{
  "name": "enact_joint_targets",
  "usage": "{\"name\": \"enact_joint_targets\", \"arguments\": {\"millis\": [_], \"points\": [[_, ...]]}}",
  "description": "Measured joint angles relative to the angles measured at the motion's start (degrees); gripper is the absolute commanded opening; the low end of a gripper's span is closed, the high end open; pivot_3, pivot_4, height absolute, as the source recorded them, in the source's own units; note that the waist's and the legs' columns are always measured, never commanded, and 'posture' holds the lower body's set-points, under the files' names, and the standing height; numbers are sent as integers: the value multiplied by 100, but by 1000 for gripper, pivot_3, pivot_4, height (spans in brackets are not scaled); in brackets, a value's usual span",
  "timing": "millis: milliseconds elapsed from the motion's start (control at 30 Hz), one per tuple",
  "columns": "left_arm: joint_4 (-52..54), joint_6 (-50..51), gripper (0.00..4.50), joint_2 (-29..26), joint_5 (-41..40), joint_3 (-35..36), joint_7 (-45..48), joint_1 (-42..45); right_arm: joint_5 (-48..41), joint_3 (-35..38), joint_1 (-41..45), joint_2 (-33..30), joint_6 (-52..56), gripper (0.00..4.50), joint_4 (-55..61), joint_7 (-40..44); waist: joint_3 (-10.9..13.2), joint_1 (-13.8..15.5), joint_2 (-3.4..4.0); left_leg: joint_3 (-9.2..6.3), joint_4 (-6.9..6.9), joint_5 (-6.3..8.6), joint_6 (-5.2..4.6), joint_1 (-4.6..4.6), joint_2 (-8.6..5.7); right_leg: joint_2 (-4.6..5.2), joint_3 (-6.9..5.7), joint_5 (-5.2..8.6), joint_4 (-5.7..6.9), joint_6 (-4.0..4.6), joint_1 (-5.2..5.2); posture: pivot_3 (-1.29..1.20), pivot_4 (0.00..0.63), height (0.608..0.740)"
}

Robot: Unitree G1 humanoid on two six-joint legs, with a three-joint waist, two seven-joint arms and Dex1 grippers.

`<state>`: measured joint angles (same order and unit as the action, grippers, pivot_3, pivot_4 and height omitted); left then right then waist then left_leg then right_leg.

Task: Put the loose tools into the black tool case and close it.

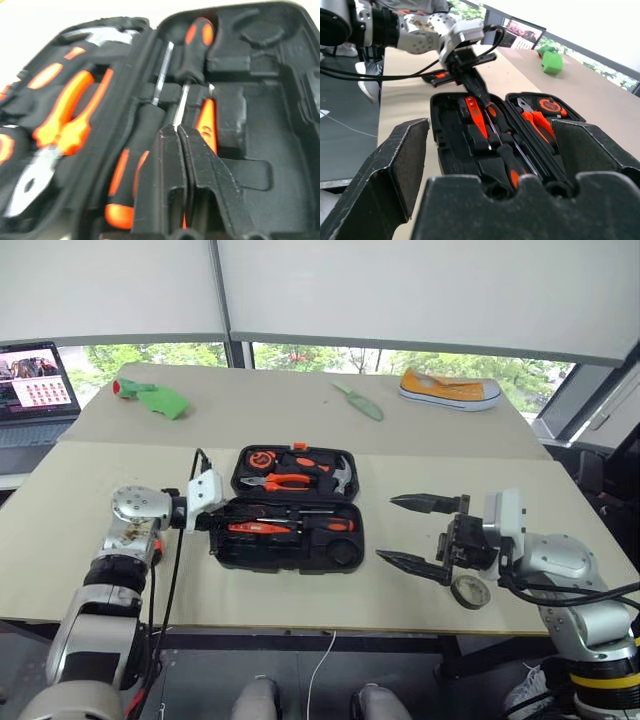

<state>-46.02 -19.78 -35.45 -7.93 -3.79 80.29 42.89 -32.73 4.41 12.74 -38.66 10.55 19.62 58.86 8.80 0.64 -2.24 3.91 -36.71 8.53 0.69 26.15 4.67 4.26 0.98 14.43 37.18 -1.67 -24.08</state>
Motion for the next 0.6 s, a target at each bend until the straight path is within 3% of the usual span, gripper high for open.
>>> {"name": "enact_joint_targets", "arguments": {"millis": [367,600], "points": [[17,283,45,28,268,-94,-678,-112,0,89,-142,18,-1,4500,13,-93,-6,-4,9,-1,0,0,0,-23,0,0,1,0,7,0,17,0,150,740],[354,336,45,-61,181,-90,-461,-356,1,89,-215,78,-3,4500,23,-173,-12,-62,20,0,3,1,0,-27,3,-3,4,2,7,5,18,0,150,740]]}}
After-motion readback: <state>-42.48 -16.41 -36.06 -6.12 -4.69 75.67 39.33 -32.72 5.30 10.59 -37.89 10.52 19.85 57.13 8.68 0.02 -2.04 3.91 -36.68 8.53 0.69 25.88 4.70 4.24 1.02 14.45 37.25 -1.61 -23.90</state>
